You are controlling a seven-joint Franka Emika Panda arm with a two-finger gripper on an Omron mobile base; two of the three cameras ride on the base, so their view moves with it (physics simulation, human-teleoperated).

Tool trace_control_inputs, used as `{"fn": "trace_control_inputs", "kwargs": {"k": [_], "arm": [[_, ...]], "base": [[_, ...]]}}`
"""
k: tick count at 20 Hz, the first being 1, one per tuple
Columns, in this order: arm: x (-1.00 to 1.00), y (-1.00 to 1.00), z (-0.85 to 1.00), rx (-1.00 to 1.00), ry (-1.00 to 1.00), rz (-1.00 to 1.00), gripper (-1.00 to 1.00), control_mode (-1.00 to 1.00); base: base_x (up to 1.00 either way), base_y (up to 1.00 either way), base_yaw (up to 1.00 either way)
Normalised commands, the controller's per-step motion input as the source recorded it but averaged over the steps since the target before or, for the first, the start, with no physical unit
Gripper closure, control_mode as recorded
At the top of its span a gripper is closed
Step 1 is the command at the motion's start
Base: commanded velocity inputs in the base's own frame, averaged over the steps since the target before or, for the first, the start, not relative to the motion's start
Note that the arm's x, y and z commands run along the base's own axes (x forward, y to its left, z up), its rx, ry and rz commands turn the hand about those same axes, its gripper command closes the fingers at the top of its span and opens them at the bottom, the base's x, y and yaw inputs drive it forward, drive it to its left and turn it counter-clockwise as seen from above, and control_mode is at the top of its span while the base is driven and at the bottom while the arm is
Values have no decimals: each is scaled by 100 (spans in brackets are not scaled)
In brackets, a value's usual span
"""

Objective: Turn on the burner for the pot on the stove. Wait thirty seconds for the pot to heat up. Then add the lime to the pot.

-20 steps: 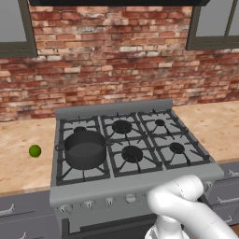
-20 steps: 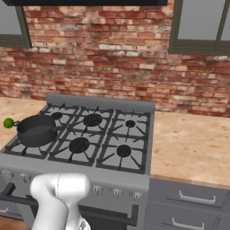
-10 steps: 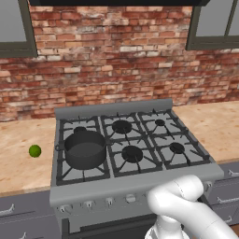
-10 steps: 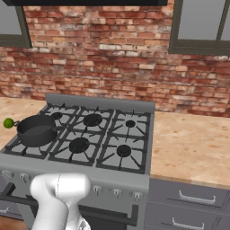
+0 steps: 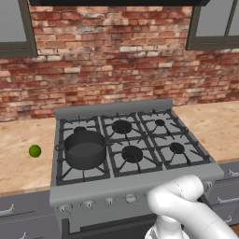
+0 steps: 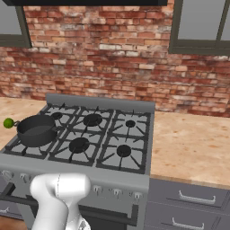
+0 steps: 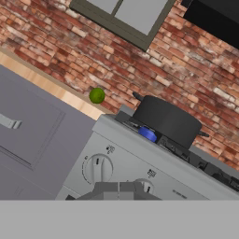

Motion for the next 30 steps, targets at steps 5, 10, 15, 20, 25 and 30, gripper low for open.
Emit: {"fn": "trace_control_inputs", "kwargs": {"k": [5,10,15,20,25,30], "arm": [[0,0,0,0,0,0,100,-100],[0,0,0,0,0,0,100,-100],[0,0,0,0,0,0,100,-100],[0,0,0,0,0,0,100,-100],[0,0,0,0,0,0,100,-100],[0,0,0,0,0,0,100,-100]], "base": [[0,0,0],[0,0,0],[0,0,0],[0,0,0],[0,0,0],[0,0,0]]}}
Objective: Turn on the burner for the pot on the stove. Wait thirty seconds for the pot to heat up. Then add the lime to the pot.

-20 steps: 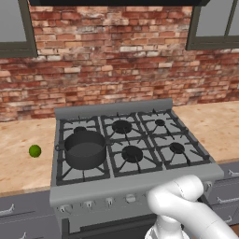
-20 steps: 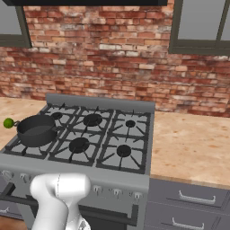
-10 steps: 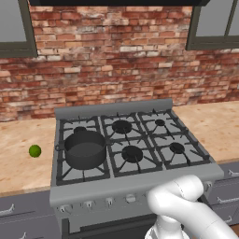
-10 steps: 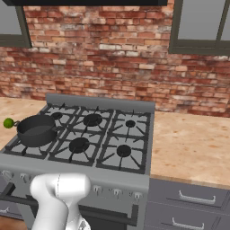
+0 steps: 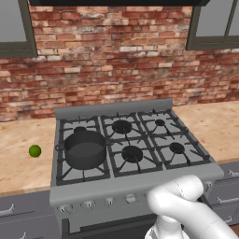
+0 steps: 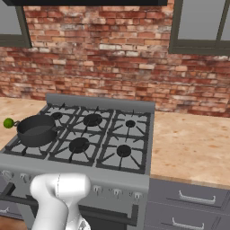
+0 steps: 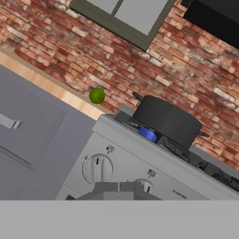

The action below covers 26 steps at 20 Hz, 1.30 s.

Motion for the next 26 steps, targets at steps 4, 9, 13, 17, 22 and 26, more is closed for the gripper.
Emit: {"fn": "trace_control_inputs", "kwargs": {"k": [4,9,13,17,22,26], "arm": [[0,0,0,0,0,0,100,-100],[0,0,0,0,0,0,100,-100],[0,0,0,0,0,0,100,-100],[0,0,0,0,0,0,100,-100],[0,0,0,0,0,0,100,-100],[0,0,0,0,0,0,100,-100]], "base": [[0,0,0],[0,0,0],[0,0,0],[0,0,0],[0,0,0],[0,0,0]]}}
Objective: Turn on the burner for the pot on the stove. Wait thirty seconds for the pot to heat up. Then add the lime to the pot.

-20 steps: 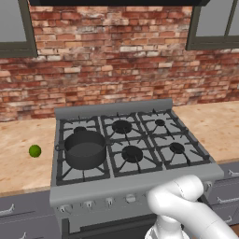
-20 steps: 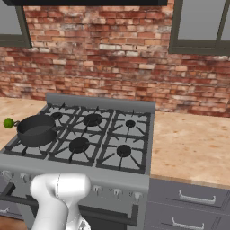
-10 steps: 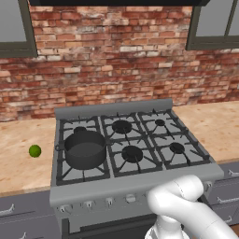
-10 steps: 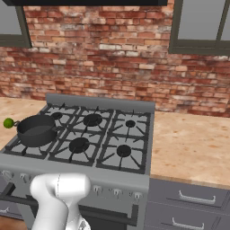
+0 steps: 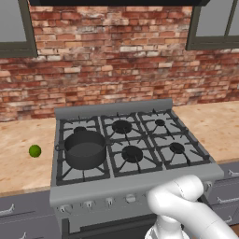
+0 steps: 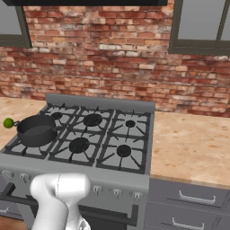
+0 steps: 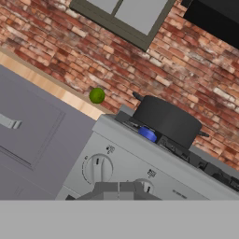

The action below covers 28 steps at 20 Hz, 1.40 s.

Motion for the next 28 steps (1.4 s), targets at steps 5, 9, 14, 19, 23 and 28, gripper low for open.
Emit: {"fn": "trace_control_inputs", "kwargs": {"k": [5,9,14,19,23,28], "arm": [[0,0,0,0,0,0,100,-100],[0,0,0,0,0,0,100,-100],[0,0,0,0,0,0,100,-100],[0,0,0,0,0,0,100,-100],[0,0,0,0,0,0,100,-100],[0,0,0,0,0,0,100,-100]], "base": [[0,0,0],[0,0,0],[0,0,0],[0,0,0],[0,0,0],[0,0,0]]}}
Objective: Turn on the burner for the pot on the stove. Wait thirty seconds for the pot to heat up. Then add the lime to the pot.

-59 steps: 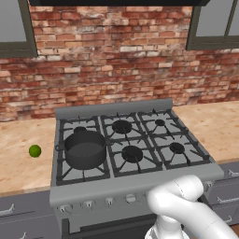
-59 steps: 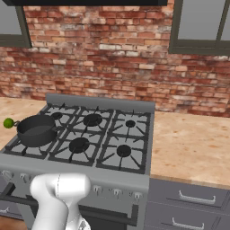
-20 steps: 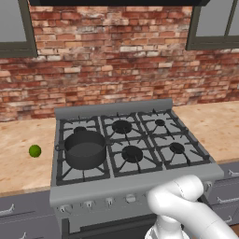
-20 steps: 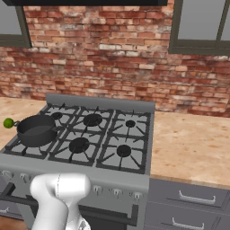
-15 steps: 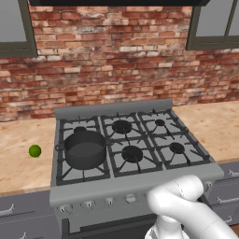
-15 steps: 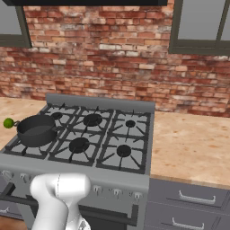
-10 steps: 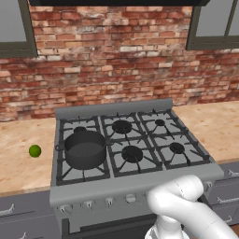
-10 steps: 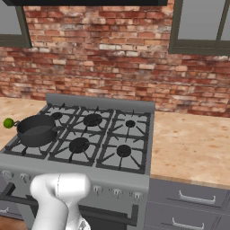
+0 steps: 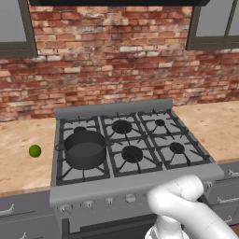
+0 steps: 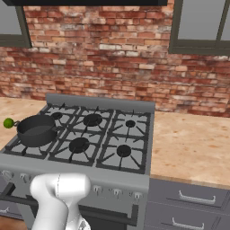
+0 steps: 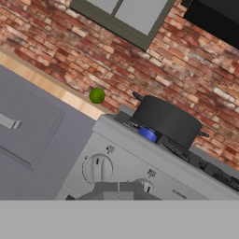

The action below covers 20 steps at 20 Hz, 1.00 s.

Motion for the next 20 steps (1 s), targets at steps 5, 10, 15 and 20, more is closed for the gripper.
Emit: {"fn": "trace_control_inputs", "kwargs": {"k": [5,10,15,20], "arm": [[0,0,0,0,0,0,100,-100],[0,0,0,0,0,0,100,-100],[0,0,0,0,0,0,100,-100],[0,0,0,0,0,0,100,-100]], "base": [[0,0,0],[0,0,0],[0,0,0],[0,0,0]]}}
